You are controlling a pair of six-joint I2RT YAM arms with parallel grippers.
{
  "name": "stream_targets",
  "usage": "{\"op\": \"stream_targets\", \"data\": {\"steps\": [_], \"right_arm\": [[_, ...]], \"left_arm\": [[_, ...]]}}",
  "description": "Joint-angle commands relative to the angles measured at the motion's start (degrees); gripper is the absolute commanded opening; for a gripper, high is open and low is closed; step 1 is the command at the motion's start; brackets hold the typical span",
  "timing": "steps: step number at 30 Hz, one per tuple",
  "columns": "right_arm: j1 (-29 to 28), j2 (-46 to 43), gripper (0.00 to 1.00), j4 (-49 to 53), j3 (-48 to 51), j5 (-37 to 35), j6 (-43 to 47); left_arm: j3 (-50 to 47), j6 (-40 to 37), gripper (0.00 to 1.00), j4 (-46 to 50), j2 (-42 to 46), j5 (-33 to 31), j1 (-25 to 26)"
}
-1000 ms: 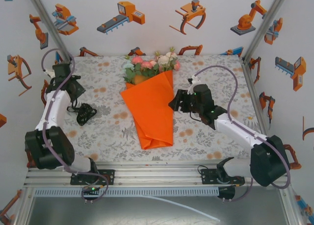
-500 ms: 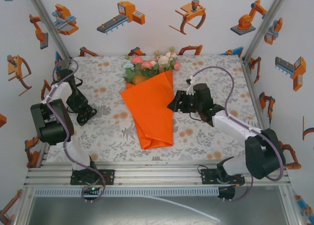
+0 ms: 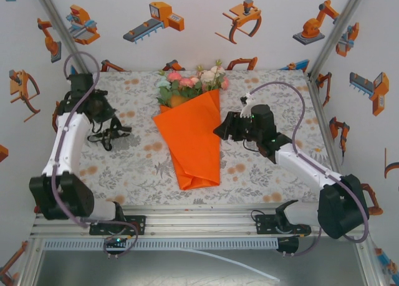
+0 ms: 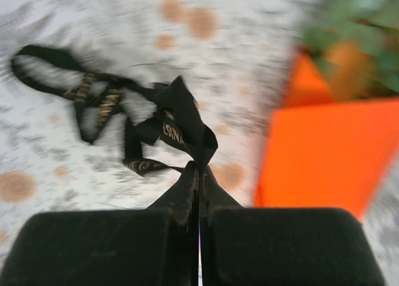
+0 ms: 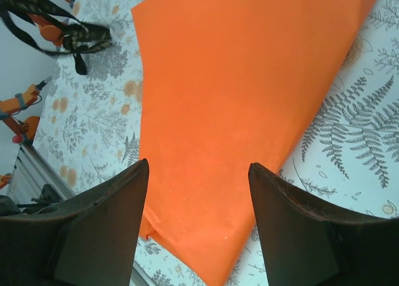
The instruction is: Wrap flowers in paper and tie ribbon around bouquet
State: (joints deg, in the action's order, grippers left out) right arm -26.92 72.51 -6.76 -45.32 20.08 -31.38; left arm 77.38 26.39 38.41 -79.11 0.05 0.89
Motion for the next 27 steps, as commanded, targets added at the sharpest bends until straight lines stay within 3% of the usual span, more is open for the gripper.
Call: {"op": "stream_targets", "data": {"steps": [1,5,8,11,19,22,27], "right_arm": [[-3.0,-1.3,0.61,-1.9,-5.6,0.0,3.5],[-8.2,0.5,0.63,-9.7,-10.0,0.9,9.4],[-9.7,3.4,0.67,-20.9,-10.8,4.2,10.4],[-9.8,6.4,0.69,-25.6,-11.3,2.8,12.5],[-8.2,6.6,0.68,-20.5,-9.9,0.3,16.2],[-8.3,8.9,0.68,-19.6,-9.6,4.9,19.6],[-8.6,13.6,0.69,-28.3,-10.9,16.3,15.1]], "left_arm": [[5.1,-0.6,0.02,0.6,4.3,7.5,10.9],[14.1,-2.9,0.04,-0.4,5.0,7.1,23.8],[16.1,-2.4,0.05,-4.4,6.4,8.5,28.0],[15.7,-4.2,0.05,-7.4,8.4,11.5,29.8],[11.1,-7.0,0.05,-7.1,16.4,9.8,30.5],[8.8,-7.2,0.05,-7.3,18.7,8.7,30.5],[6.8,-8.1,0.05,-6.9,19.7,8.4,30.5]]}}
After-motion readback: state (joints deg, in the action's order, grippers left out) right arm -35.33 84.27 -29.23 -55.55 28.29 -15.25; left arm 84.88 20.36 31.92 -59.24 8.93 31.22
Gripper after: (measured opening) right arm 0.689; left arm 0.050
